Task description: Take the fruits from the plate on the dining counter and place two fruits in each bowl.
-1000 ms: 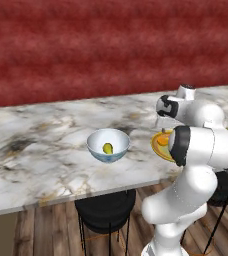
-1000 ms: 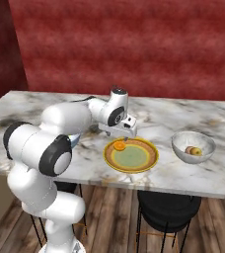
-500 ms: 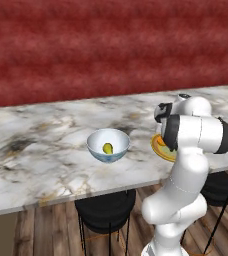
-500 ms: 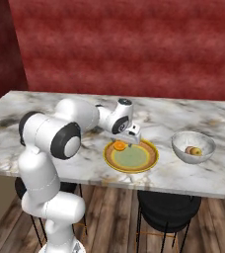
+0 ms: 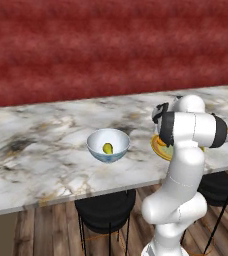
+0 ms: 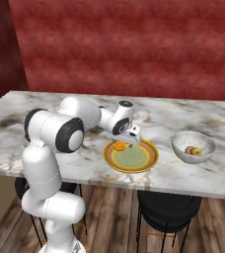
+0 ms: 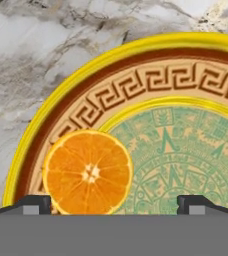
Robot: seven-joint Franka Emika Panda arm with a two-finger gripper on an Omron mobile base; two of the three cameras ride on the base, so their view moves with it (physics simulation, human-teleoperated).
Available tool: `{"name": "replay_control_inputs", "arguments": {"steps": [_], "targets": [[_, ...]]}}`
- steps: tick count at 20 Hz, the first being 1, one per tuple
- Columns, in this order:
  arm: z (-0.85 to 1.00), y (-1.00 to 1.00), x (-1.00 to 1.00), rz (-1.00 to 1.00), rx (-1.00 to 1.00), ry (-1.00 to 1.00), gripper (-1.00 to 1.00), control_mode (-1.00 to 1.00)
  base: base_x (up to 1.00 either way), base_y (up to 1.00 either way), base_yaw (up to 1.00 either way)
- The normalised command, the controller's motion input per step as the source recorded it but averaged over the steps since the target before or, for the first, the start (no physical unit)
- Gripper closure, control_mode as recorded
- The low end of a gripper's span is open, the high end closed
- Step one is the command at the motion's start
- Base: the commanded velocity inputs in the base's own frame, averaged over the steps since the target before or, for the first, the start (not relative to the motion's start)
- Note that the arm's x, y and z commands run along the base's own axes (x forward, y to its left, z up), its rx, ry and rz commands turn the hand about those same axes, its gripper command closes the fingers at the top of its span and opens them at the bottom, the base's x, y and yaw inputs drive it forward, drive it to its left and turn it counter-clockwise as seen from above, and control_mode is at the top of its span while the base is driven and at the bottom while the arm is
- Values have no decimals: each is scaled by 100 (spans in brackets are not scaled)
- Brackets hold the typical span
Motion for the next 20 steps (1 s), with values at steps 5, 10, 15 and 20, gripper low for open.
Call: {"name": "replay_control_inputs", "arguments": {"steps": [5,10,15,20], "targets": [[-3,12,6,0,0,0,-100,-100,0,0,0],[-8,10,0,0,0,0,-100,-100,0,0,0],[-14,6,1,0,0,0,-100,-100,0,0,0],[-15,15,1,0,0,0,-100,-100,0,0,0]]}}
